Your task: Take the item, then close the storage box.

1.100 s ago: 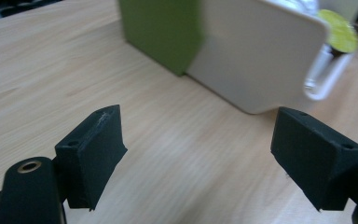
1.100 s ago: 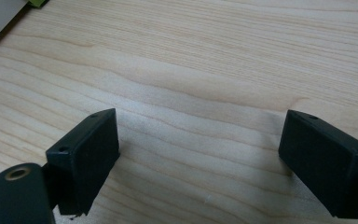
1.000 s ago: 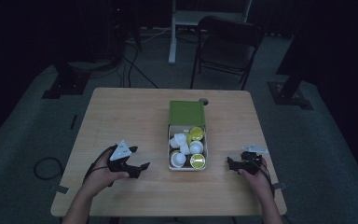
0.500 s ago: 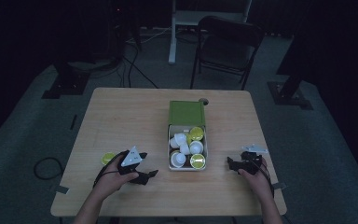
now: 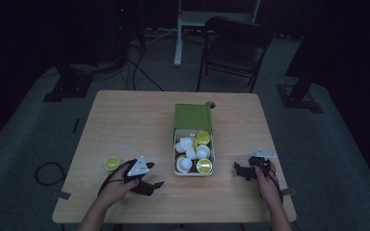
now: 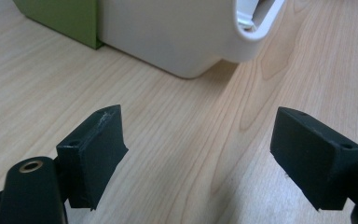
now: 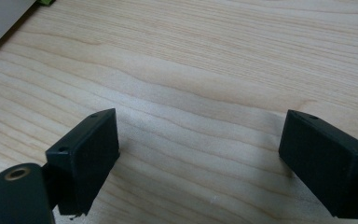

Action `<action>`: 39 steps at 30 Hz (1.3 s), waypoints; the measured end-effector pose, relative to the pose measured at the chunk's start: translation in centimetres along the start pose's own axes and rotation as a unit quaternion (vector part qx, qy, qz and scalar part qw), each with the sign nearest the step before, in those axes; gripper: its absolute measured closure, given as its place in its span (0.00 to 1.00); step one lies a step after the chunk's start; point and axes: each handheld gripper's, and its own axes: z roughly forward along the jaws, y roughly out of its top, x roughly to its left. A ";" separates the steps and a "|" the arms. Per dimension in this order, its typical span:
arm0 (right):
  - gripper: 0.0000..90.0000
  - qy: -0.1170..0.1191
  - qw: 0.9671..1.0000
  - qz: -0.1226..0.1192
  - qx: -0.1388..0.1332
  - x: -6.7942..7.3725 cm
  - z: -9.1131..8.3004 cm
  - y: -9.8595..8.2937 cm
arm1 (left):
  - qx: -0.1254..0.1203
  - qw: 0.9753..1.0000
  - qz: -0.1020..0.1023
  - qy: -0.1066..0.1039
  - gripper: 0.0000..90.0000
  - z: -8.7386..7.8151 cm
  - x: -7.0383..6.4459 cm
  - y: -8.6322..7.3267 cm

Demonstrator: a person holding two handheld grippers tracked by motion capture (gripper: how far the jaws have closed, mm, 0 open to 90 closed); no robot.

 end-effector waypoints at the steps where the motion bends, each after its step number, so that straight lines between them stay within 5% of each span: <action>1: 0.13 0.000 1.000 0.000 0.000 0.0 0.0 0.0 | 0.002 1.000 -0.008 -0.001 0.20 0.1 0.0 -0.1; 4: 0.13 0.000 1.000 0.000 0.000 0.0 0.0 0.0 | 0.002 1.000 -0.013 -0.005 0.20 0.2 0.0 -0.2; 10: 0.13 0.004 1.000 -0.004 0.000 0.0 0.1 0.1 | 0.028 0.999 0.022 -0.027 0.20 0.6 -0.3 -0.4; 12: 0.13 0.009 1.000 -0.009 0.000 0.1 0.1 0.1 | 0.028 0.998 0.042 -0.037 0.17 0.6 -0.4 -0.3; 17: 0.13 0.029 0.999 -0.030 0.002 0.2 0.0 0.1 | 0.015 0.998 0.046 -0.049 0.16 0.5 -0.3 0.1; 24: 0.13 0.074 0.994 -0.076 0.018 1.6 -0.6 0.1 | -0.007 0.999 0.026 -0.024 0.17 0.7 -0.1 0.9; 27: 0.13 0.089 0.992 -0.092 0.020 2.3 -1.0 0.2 | -0.017 0.999 0.027 -0.030 0.17 0.8 -0.2 1.2; 39: 0.13 0.153 0.984 -0.089 -0.022 3.8 -3.7 1.2 | -0.059 0.998 0.018 -0.026 0.17 1.1 0.0 2.6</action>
